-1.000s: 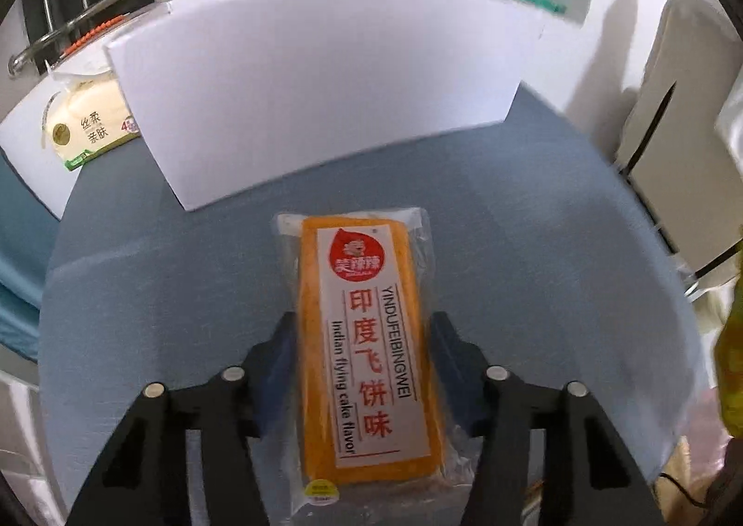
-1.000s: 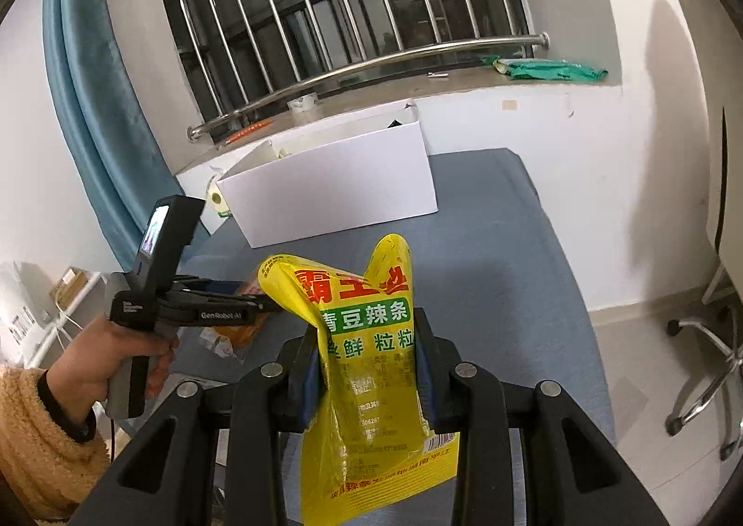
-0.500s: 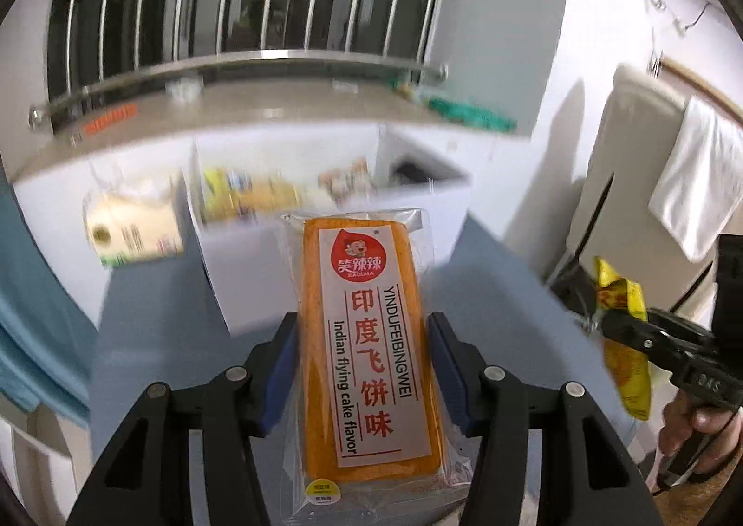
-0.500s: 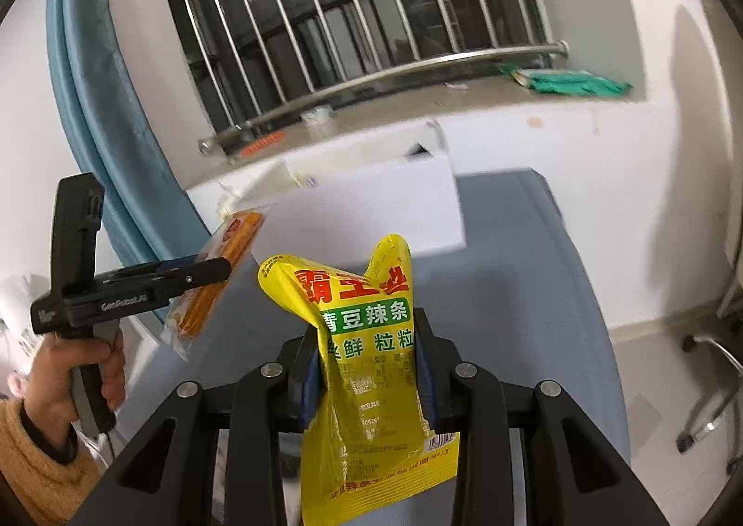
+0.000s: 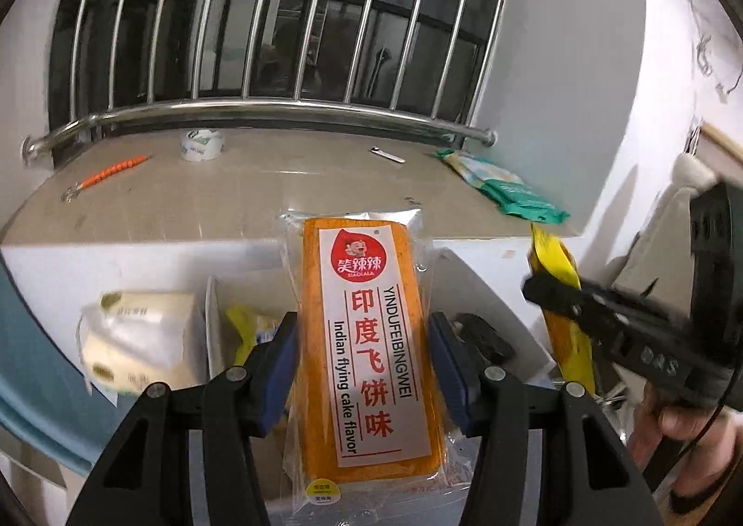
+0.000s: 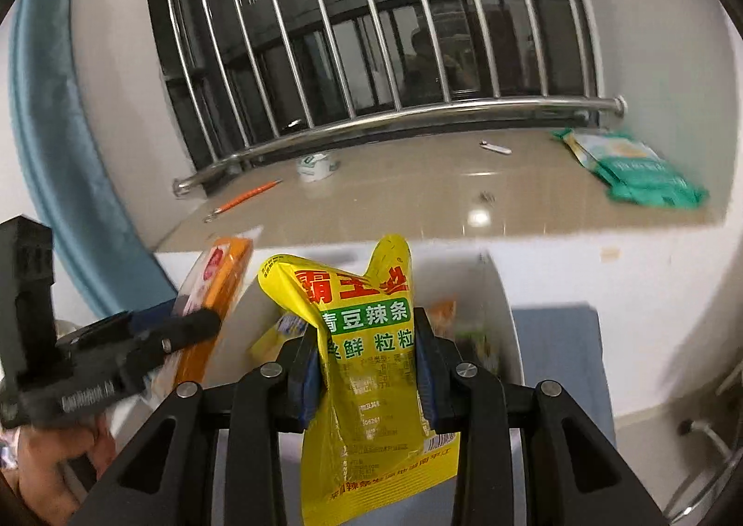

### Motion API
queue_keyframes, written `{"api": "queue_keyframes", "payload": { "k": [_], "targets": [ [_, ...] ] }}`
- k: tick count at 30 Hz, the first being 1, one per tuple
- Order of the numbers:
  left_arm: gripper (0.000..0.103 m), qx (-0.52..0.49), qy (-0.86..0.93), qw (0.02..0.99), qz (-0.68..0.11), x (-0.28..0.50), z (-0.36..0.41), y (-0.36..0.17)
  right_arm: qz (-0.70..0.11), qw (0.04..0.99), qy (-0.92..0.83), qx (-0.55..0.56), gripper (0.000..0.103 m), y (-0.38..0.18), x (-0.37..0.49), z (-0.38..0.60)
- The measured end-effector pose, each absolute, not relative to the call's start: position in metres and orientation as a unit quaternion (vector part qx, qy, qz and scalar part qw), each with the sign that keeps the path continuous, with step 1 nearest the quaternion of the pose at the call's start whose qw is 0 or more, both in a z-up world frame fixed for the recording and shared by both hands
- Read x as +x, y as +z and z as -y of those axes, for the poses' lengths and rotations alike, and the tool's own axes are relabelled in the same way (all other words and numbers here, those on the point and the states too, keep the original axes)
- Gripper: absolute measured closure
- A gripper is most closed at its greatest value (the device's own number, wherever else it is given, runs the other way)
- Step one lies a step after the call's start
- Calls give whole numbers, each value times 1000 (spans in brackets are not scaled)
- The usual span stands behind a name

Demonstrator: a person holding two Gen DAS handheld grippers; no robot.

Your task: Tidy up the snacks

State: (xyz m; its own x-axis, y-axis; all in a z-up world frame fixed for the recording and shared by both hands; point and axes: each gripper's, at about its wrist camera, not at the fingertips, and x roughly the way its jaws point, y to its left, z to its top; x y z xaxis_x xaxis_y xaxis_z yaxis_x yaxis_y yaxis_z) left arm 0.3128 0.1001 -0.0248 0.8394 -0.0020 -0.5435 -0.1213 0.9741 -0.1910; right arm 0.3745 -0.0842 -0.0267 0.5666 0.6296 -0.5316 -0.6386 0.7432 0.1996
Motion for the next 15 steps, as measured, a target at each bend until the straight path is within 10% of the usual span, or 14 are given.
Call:
{"api": "queue_keyframes", "payload": {
  "k": [4,6,15],
  "targets": [
    [2,-90,54,947,-303,336,-103,-34,-292,898,325,-44,28,-27,398,63],
    [0,-72,63,949,-300,335,-102,-36,-295,897,326,-49,1,-30,403,59],
    [0,-61,91,959,-263,304,-101,-22,-293,913,283,-34,0,-40,405,78]
  ]
}}
